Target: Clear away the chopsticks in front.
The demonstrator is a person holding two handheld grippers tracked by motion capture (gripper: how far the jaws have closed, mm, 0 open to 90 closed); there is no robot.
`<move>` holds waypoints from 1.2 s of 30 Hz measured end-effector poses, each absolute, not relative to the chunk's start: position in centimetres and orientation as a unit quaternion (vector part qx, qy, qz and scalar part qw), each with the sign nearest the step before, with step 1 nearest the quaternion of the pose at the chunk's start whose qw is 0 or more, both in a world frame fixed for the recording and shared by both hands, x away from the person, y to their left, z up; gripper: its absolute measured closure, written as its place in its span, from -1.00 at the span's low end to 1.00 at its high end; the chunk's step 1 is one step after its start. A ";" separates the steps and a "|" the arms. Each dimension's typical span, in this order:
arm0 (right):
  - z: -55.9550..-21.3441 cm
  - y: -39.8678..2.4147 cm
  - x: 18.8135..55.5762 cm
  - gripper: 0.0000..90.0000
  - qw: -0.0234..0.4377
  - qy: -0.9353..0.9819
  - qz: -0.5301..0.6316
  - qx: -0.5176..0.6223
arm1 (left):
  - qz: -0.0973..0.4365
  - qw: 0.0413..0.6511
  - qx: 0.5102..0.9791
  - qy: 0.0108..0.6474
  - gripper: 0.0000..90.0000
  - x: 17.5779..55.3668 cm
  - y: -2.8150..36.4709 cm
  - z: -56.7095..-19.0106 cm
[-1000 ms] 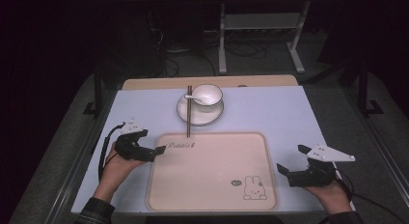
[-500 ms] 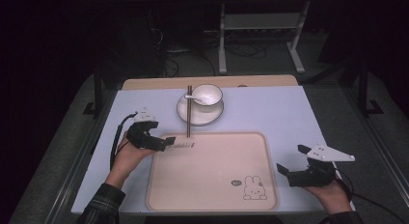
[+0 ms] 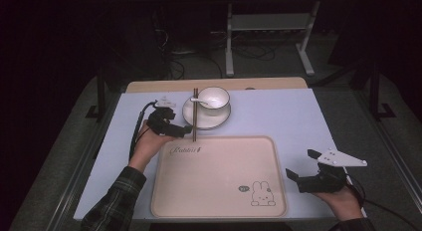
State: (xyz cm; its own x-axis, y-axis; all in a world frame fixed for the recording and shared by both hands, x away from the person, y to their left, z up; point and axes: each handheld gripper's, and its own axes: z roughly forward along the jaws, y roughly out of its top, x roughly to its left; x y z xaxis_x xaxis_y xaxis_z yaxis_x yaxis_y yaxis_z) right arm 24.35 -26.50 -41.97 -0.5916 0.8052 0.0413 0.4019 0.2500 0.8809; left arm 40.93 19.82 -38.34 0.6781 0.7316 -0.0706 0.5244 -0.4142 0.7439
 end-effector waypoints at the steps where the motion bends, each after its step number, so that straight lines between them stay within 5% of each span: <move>1: -42.0 -26.5 24.4 -1.00 0.216 0.760 0.467 0.398 | 0.134 0.380 0.832 0.381 -0.80 41.7 19.3 -38.2; 36: -41.8 -27.3 24.3 -1.00 0.216 0.746 0.484 0.405 | 0.131 0.310 0.840 0.425 0.21 48.7 15.6 -41.7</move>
State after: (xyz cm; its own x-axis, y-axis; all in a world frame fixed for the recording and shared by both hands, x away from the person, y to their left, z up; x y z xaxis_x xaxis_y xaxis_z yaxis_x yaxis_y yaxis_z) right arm 24.28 -27.26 -41.81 -0.5795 0.8119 0.0702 0.3949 0.2045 0.8957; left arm 48.65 15.62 -41.73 0.6044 0.7955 -0.0436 0.6328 -0.4462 0.6329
